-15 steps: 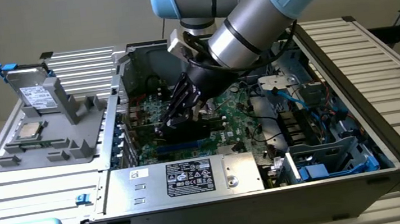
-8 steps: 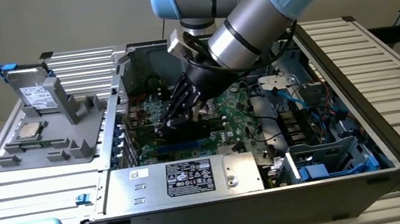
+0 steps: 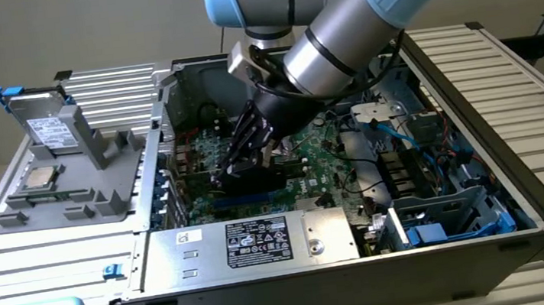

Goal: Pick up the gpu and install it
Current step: 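Insert the gpu into the slot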

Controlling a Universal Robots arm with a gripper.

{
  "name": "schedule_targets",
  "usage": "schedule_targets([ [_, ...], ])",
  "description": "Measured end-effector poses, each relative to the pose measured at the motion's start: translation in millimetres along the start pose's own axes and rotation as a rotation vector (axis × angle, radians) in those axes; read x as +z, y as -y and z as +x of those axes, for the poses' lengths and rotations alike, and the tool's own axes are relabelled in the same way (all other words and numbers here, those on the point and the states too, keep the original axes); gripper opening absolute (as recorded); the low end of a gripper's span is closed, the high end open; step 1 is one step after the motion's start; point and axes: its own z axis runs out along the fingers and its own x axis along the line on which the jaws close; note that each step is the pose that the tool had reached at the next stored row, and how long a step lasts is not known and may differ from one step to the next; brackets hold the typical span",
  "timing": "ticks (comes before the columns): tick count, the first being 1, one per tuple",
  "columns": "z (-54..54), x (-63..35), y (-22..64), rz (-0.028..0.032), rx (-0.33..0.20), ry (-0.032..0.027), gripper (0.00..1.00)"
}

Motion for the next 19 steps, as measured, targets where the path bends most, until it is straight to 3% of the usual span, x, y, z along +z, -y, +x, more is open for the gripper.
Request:
schedule_targets([
  [15,1.6,-1.8,3.7,-0.0003,0.002,0.0025,0.28],
  [19,1.5,-0.7,4.6,-0.0005,0.000,0.0059,0.28],
])
